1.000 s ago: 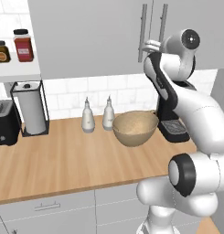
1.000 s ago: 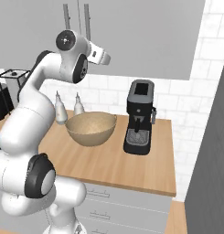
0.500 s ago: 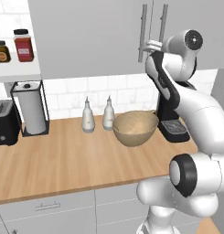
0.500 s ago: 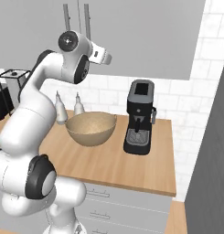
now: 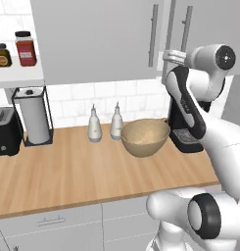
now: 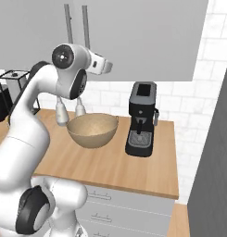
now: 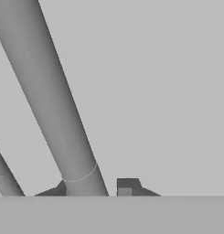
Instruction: Open the cabinet, pick up the bread from the cabinet and place it in the basket. Then move the basket to the dining counter.
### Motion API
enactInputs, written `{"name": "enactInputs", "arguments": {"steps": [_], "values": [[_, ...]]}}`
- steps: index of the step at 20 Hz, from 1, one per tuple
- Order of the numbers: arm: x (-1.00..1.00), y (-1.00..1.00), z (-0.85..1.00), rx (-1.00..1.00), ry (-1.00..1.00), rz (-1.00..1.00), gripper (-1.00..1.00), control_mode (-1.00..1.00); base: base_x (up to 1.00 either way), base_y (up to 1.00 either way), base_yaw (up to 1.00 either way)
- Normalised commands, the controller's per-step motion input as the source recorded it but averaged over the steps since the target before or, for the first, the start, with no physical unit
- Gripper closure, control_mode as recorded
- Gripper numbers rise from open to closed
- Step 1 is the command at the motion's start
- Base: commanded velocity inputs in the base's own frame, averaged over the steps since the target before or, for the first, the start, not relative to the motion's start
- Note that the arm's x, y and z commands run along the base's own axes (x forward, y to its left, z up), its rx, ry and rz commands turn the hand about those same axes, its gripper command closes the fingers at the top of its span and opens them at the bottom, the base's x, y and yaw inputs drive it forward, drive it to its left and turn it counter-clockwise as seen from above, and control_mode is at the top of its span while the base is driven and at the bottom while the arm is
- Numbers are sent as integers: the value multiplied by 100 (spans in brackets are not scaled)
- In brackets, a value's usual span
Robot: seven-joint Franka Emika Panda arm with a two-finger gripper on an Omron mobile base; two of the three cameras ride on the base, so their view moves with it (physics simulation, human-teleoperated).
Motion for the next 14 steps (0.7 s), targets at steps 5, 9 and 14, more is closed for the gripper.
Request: {"name": "enactInputs", "arguments": {"steps": [5,9,14], "values": [[-95,-44,27,0,-2,0,100,-100,0,0,0],[-89,-33,30,0,0,0,-100,-100,0,0,0],[-98,-13,25,-1,1,0,-100,-100,0,0,0]]}}
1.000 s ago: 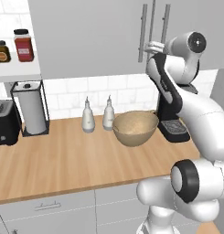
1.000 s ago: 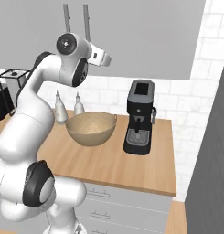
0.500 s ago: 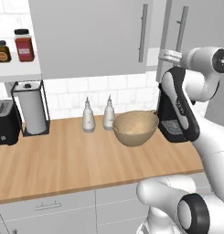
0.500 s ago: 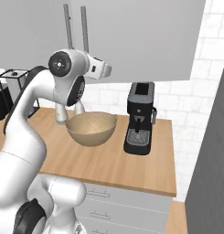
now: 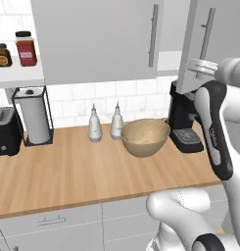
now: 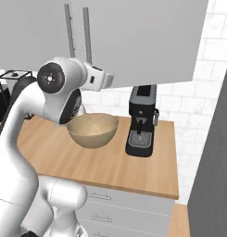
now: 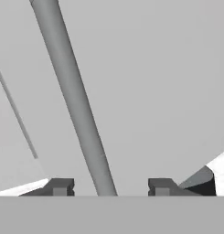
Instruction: Open the cabinet, pick up the bread from the cabinet and place it in the basket. Then move the basket to the dining counter.
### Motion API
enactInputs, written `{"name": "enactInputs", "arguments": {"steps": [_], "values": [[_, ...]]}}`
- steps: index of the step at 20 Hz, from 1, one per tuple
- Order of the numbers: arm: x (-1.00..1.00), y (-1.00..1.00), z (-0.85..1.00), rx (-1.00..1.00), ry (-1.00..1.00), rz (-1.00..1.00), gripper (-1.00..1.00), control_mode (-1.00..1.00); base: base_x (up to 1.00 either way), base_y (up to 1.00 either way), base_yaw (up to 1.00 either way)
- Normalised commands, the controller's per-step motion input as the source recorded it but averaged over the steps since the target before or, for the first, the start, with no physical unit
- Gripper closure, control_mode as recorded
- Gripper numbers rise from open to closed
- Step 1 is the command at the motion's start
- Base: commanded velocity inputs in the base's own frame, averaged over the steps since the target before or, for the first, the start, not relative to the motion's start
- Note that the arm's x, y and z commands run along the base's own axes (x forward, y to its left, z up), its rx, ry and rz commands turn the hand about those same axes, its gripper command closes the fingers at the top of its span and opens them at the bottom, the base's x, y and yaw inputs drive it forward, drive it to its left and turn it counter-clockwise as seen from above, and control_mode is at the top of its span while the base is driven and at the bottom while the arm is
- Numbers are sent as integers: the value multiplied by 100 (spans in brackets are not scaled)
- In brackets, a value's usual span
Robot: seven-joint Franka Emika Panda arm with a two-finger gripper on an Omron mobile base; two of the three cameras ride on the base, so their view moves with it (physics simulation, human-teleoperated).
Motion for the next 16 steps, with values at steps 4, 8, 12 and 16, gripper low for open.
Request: {"name": "enactInputs", "arguments": {"steps": [4,8,12,16], "values": [[-100,8,21,-5,0,-7,-100,-100,0,0,0],[-62,46,22,-11,4,-22,-100,-100,0,0,0],[-24,94,8,-21,11,-2,-100,-100,0,0,0],[37,82,4,-32,14,2,-100,-100,0,0,0]]}}
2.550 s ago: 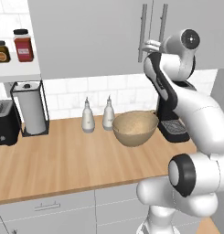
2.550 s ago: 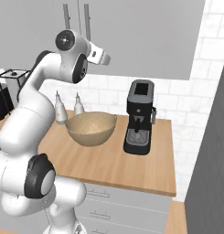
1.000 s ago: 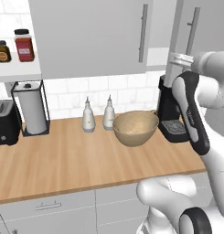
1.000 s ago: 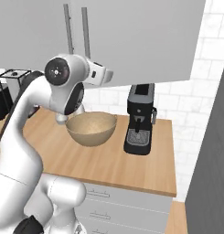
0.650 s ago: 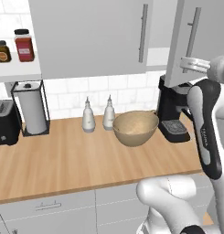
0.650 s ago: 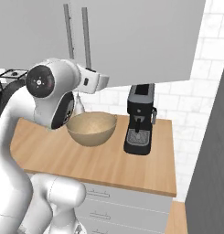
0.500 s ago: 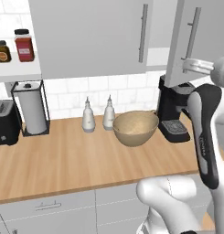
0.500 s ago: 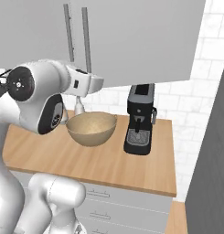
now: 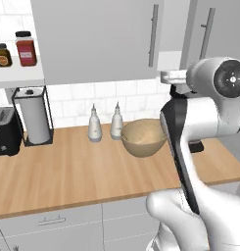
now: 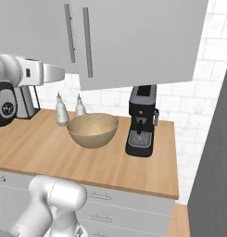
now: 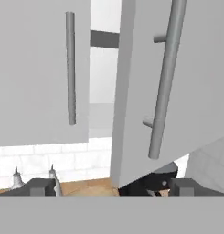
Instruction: Open the cabinet, pick up the bread from the cabinet and place it in the basket. Then move the basket to the dining counter.
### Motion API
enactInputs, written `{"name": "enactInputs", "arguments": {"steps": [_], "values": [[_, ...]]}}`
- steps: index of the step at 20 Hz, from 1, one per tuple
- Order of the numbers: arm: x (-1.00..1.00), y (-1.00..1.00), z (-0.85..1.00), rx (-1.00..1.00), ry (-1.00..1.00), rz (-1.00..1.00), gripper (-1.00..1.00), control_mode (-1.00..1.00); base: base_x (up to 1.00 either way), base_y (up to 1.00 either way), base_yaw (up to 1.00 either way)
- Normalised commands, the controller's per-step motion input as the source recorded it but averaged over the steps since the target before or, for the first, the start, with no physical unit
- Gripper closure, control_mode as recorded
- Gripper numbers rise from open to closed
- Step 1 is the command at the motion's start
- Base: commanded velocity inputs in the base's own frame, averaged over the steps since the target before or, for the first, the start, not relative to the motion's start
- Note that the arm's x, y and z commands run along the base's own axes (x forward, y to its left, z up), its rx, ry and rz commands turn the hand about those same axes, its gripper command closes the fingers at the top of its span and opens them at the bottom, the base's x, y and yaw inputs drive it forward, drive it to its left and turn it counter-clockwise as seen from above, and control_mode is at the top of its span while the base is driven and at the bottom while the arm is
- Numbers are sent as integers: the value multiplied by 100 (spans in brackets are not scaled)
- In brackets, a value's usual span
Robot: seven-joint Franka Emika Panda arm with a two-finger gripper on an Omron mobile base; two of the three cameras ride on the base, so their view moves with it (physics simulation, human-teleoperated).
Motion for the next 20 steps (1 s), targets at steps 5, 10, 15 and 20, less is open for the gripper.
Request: {"name": "enactInputs", "arguments": {"steps": [5,10,15,20], "values": [[70,53,4,-31,22,12,-100,-100,0,0,0],[89,11,-5,-11,32,0,-100,-100,0,0,0],[100,-11,-37,-33,13,0,-100,-100,0,0,0],[89,-16,-35,-43,4,0,-100,-100,0,0,0]]}}
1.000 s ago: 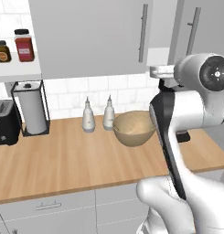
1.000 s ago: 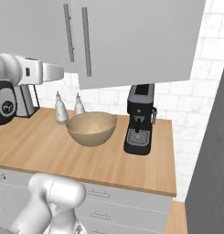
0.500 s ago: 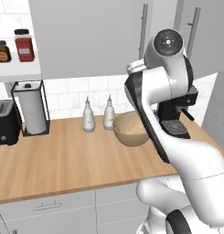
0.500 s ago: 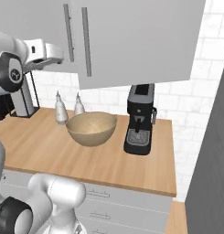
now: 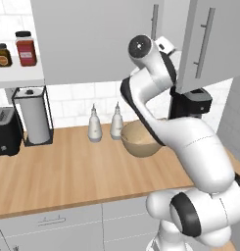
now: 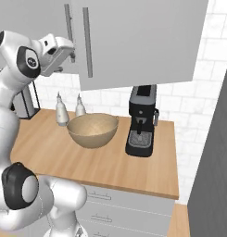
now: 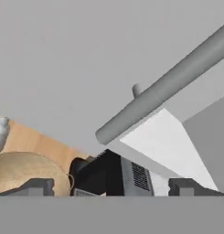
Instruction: Open the cabinet, pick up the bread from the cabinet and place it in the basket. Then move the basket to the dining counter.
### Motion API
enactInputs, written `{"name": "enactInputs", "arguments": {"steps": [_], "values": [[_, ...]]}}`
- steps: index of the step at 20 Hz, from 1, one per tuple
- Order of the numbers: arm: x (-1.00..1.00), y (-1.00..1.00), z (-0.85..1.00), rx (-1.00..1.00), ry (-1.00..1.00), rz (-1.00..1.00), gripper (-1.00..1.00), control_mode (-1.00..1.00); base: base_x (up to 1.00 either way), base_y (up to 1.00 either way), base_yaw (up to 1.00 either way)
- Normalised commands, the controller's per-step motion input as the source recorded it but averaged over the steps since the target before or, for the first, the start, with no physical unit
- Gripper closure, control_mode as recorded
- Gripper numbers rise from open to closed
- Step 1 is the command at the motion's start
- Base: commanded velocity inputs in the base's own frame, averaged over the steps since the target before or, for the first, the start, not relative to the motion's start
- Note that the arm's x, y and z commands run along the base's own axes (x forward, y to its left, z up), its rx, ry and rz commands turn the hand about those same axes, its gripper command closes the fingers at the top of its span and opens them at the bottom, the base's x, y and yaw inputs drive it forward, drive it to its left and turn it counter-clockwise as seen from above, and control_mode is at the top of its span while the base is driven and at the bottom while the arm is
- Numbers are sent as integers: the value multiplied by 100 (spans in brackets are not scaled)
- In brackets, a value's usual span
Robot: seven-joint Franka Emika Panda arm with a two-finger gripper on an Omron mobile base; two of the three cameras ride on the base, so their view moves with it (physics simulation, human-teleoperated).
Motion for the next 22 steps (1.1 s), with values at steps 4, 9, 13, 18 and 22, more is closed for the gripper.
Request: {"name": "enactInputs", "arguments": {"steps": [4,9,13,18,22], "values": [[61,-48,-8,-24,7,0,-100,-100,0,0,0],[27,-56,0,-4,11,-1,-100,-100,0,0,0],[-20,-49,5,0,2,-4,-100,-100,0,0,0],[-94,-59,14,0,-12,-4,-100,-100,0,0,0],[-92,-80,1,5,-16,-12,-100,-100,0,0,0]]}}
